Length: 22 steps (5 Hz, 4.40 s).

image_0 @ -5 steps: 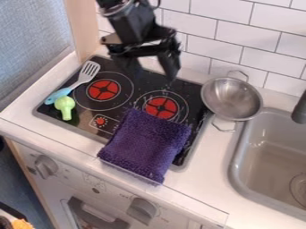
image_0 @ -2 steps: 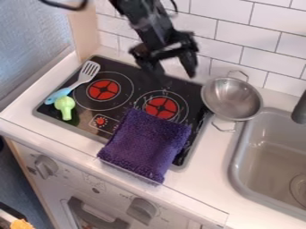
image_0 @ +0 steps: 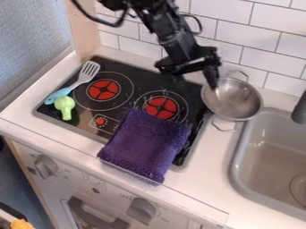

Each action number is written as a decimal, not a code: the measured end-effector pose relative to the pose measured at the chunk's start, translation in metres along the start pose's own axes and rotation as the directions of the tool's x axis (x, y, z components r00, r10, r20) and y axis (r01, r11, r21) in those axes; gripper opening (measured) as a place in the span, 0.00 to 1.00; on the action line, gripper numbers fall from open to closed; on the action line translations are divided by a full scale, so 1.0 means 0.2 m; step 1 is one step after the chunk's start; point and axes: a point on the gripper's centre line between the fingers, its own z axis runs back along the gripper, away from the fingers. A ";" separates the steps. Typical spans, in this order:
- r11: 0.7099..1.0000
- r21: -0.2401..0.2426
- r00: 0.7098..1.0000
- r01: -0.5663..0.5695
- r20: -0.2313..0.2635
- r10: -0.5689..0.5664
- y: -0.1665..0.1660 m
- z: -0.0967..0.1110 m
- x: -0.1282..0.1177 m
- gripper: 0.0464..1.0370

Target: Moved the silver pot to the left burner

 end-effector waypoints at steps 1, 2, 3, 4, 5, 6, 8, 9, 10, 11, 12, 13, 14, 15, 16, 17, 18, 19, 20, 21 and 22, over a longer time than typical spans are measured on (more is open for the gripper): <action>1.000 -0.015 1.000 0.002 -0.024 -0.003 -0.01 -0.10 0.02 0.91; 1.000 0.010 0.999 0.030 -0.036 -0.029 -0.04 -0.12 0.03 0.62; 0.999 0.016 0.999 0.033 -0.031 -0.033 -0.04 -0.13 0.03 0.33; 0.999 0.018 0.999 0.035 -0.033 -0.035 -0.04 -0.13 0.03 0.11; 0.999 0.016 0.999 0.036 -0.035 -0.036 -0.05 -0.13 0.03 0.03; 0.999 0.018 0.998 0.034 -0.049 -0.033 -0.04 -0.14 0.00 0.03; 0.998 -0.006 0.997 0.059 -0.042 -0.059 -0.09 -0.07 0.00 0.03; 0.998 -0.012 0.998 0.060 -0.002 -0.060 -0.08 0.02 0.05 0.03; 0.999 -0.016 0.998 0.050 0.039 -0.049 -0.03 0.15 0.09 0.03; 1.000 0.001 0.995 0.019 0.095 -0.019 0.10 0.30 0.16 0.03; 0.999 0.018 0.989 -0.026 0.143 0.024 0.29 0.42 0.20 0.03; 0.998 0.021 0.984 -0.059 0.169 0.055 0.46 0.53 0.20 0.03; 0.994 0.041 0.975 -0.099 0.202 0.089 0.60 0.60 0.19 0.03; 0.989 0.048 0.978 -0.143 0.157 0.134 0.74 0.52 0.13 0.03; 0.981 0.076 0.977 -0.180 0.127 0.170 0.84 0.47 0.09 0.03; 0.979 0.096 0.979 -0.182 0.107 0.171 0.88 0.42 0.07 0.03; 0.976 0.109 0.981 -0.187 0.076 0.179 0.91 0.36 0.05 0.05; 0.976 0.101 0.979 -0.195 0.075 0.188 0.90 0.37 0.06 0.24; 0.971 0.086 0.972 -0.224 0.089 0.216 0.89 0.36 0.07 0.51; 0.970 0.088 0.972 -0.226 0.087 0.218 0.89 0.36 0.07 0.82; 0.969 0.084 0.972 -0.231 0.072 0.225 0.89 0.35 0.04 0.97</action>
